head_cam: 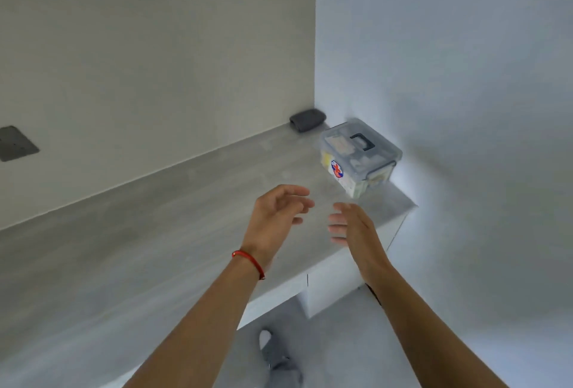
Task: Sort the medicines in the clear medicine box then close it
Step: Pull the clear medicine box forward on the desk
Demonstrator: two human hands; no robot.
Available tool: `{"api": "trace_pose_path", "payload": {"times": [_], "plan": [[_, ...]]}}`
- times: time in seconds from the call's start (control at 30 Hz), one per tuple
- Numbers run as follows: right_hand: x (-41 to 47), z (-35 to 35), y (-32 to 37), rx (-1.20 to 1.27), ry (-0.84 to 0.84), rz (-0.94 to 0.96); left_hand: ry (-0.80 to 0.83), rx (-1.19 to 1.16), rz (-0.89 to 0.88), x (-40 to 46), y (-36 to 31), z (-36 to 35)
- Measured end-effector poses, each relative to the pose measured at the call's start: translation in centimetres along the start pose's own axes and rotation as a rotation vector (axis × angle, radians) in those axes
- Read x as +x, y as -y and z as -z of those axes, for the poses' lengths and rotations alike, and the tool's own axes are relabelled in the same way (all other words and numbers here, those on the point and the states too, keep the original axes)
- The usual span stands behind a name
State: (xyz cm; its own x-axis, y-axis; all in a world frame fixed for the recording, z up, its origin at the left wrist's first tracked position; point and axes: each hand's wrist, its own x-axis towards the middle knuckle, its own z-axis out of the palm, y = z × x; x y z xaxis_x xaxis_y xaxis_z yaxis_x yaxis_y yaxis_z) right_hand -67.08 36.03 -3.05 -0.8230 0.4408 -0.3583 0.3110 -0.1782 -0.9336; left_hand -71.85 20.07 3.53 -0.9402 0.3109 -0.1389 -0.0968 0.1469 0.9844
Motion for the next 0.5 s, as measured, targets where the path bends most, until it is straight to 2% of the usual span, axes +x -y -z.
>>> {"api": "trace_pose_path", "payload": {"times": [0.07,0.27,0.37,0.5], "plan": [[3.1,0.8,0.8,-0.014,-0.072,-0.005,0.042,-0.035,-0.038,4.1,0.2,-0.4],[10.5,1.6,2.2,-0.013,-0.239,-0.134,0.175,0.015,0.034,16.7,1.2,-2.0],[13.6,2.3,2.6,0.098,-0.33,-0.168,0.169,-0.004,0.014,22.2,1.5,-3.4],[17.3,3.8,2.5,0.056,-0.39,-0.209,0.175,0.056,-0.02,28.3,2.2,-5.5]]}}
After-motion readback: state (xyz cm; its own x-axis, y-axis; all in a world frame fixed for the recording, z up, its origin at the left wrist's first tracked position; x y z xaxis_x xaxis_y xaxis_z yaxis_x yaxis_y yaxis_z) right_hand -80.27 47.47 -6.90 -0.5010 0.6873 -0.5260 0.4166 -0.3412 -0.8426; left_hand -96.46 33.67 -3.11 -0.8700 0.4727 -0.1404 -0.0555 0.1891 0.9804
